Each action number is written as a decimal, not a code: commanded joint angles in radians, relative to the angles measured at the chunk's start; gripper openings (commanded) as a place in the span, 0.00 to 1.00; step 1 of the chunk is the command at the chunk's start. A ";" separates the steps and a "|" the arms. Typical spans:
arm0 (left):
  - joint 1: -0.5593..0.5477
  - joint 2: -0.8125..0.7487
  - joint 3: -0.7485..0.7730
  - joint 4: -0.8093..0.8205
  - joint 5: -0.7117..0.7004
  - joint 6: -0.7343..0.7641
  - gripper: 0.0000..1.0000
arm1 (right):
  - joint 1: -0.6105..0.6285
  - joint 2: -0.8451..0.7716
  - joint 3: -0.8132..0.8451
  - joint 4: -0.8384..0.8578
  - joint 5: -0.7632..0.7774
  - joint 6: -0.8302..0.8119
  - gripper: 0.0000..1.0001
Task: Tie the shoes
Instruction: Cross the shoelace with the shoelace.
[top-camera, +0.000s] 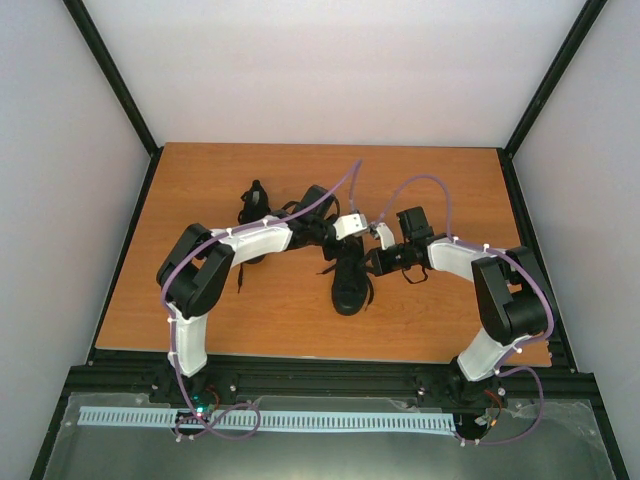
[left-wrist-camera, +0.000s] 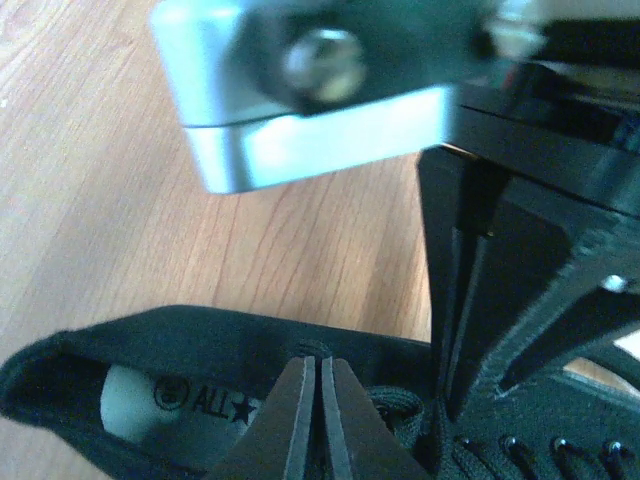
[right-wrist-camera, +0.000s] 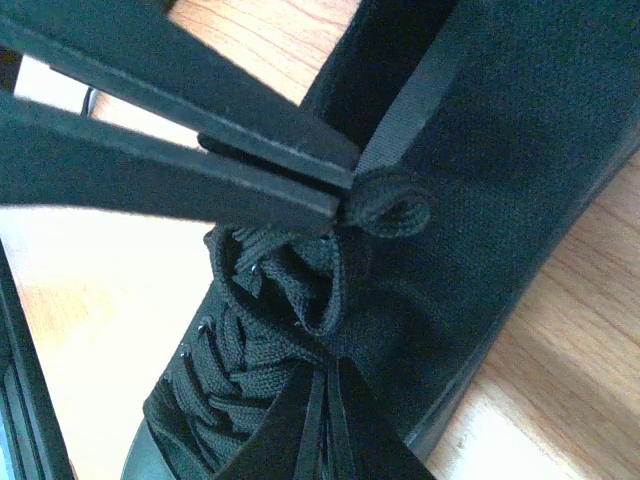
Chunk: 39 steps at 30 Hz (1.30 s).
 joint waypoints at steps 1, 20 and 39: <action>0.001 -0.008 0.025 0.024 -0.037 -0.053 0.01 | 0.007 -0.030 -0.009 0.000 0.005 -0.019 0.03; 0.063 -0.109 -0.103 0.086 0.064 -0.048 0.01 | -0.001 -0.061 -0.003 -0.008 0.016 0.005 0.03; 0.098 -0.119 -0.172 0.207 0.054 -0.182 0.07 | -0.022 -0.017 0.027 0.014 -0.006 0.040 0.03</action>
